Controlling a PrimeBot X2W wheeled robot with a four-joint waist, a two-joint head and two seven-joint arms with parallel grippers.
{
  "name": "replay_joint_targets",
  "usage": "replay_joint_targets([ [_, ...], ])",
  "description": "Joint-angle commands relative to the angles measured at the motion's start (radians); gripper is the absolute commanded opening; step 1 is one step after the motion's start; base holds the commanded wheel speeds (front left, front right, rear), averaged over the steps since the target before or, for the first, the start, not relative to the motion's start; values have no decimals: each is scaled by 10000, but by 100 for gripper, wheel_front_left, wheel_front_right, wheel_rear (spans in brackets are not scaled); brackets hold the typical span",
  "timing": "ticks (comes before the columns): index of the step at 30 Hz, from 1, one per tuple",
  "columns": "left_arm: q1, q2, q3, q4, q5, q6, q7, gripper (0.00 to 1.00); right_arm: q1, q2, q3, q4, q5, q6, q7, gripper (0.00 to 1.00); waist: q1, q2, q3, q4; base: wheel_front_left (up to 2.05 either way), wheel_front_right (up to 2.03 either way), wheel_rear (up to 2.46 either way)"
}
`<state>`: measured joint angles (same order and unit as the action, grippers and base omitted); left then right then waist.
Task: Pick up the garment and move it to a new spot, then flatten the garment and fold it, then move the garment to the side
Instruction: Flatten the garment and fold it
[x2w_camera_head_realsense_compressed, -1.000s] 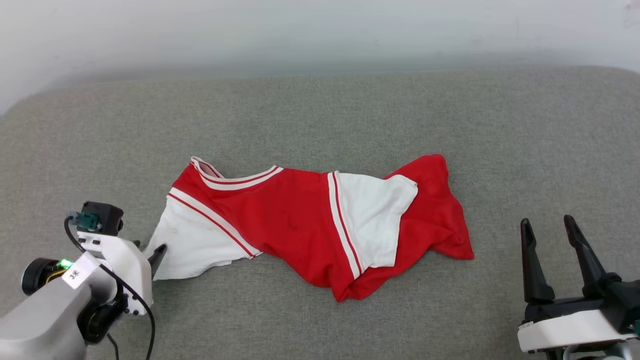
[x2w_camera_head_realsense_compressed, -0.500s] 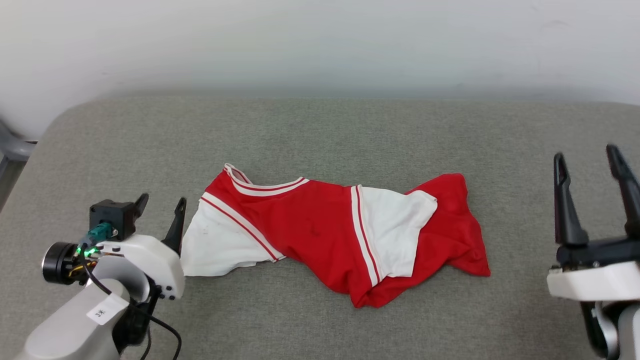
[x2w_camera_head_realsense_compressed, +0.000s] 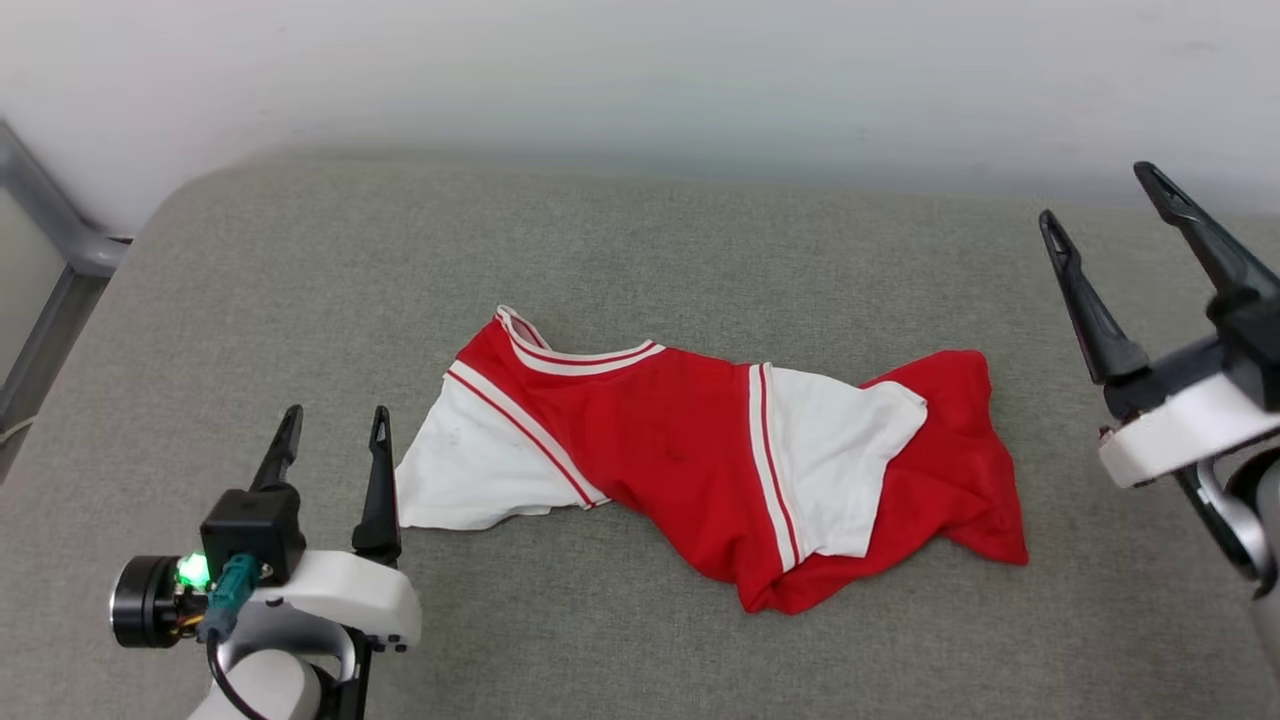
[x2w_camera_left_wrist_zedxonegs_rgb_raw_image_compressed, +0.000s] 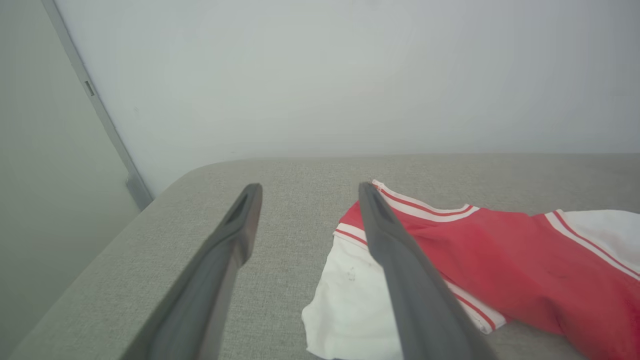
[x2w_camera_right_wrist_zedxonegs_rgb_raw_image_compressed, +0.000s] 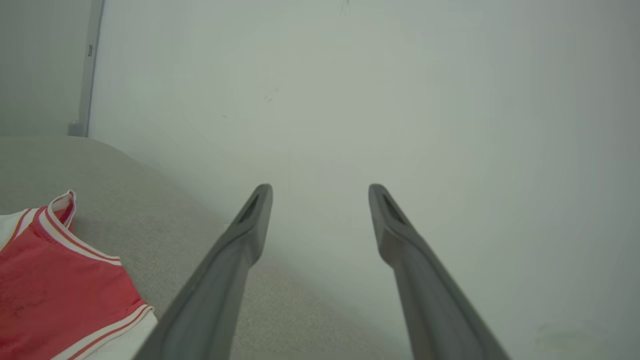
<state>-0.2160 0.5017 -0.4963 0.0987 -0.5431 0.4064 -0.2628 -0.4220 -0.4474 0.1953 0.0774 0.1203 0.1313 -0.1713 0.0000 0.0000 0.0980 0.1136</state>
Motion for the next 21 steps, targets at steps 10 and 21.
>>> replay_joint_targets([
  [10,1185,-1635,1789,-673,1868,-705,-27,100,-1238,-2636,3139,176,2304,-10,3412,100,0,0,505,285,0,0,0],
  [21,1019,-2906,2934,-805,3067,-1809,-27,100,-1854,-4159,5976,-419,5151,-12,7632,100,0,0,1532,613,0,0,0],
])
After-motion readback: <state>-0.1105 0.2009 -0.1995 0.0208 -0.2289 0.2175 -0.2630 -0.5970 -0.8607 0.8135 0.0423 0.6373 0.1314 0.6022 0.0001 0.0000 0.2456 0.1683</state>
